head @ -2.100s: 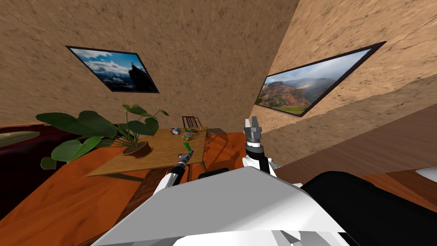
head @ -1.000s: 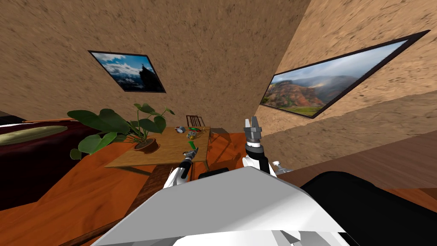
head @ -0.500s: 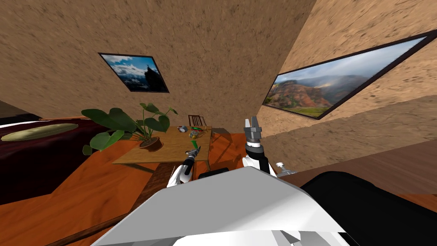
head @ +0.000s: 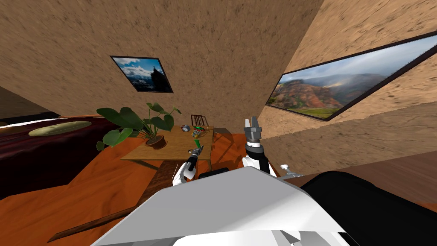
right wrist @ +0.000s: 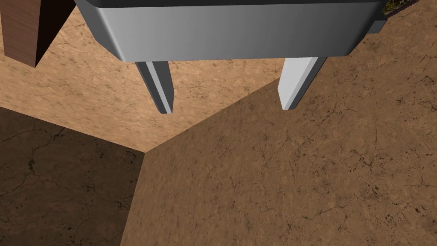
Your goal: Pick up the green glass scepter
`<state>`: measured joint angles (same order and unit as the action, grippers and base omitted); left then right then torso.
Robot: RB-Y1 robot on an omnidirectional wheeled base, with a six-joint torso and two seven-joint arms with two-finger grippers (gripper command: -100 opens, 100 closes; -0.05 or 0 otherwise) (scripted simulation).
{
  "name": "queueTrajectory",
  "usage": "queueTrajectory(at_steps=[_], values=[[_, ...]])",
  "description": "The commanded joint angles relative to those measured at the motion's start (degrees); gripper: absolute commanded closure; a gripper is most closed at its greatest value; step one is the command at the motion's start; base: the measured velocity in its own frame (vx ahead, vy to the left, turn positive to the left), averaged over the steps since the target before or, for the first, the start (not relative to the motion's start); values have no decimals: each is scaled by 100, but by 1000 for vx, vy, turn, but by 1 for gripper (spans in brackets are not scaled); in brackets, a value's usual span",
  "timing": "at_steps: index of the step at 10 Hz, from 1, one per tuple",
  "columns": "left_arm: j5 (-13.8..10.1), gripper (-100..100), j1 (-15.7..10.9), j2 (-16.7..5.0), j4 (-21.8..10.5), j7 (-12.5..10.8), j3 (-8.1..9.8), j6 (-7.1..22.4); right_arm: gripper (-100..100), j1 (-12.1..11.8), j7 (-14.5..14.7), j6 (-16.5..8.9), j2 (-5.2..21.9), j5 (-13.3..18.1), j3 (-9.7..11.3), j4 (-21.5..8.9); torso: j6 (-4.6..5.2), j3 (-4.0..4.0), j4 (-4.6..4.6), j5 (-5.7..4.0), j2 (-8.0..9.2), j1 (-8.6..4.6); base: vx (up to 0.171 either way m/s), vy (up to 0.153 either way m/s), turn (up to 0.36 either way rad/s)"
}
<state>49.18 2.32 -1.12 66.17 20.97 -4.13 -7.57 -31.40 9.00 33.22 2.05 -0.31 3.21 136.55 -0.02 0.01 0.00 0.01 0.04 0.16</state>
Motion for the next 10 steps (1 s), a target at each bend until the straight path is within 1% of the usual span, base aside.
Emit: queueTrajectory(at_steps=[1,2,3,4,5,9,10], values=[[-276,-100,-46,1,-31,284,-103,81,0,0,0,0,0,0,0,0,0,0,0,0,0,0,-3,34,39],[-447,-100,-164,35,-144,471,-258,197,0,0,0,0,0,0,0,0,0,0,0,0,0,-3,4,40,104],[-620,-100,-164,35,-144,614,-258,197,0,0,0,0,0,0,0,0,-1,-1,0,0,-2,-1,5,36,30],[-512,-100,-119,16,-77,479,-271,207,0,0,0,0,0,0,0,0,1,-1,0,0,-2,-2,2,14,-6],[-531,100,-124,18,-84,515,-274,214,0,0,0,0,0,0,0,0,0,0,0,-2,-1,-8,0,0,0],[-524,100,-125,14,-81,521,-275,213,0,0,0,0,0,0,1,0,-1,-3,-2,2,-3,-8,0,0,0],[-525,0,-125,15,-82,520,-275,213,0,0,0,0,0,0,1,0,0,-3,-2,1,-3,-9,0,0,0]])
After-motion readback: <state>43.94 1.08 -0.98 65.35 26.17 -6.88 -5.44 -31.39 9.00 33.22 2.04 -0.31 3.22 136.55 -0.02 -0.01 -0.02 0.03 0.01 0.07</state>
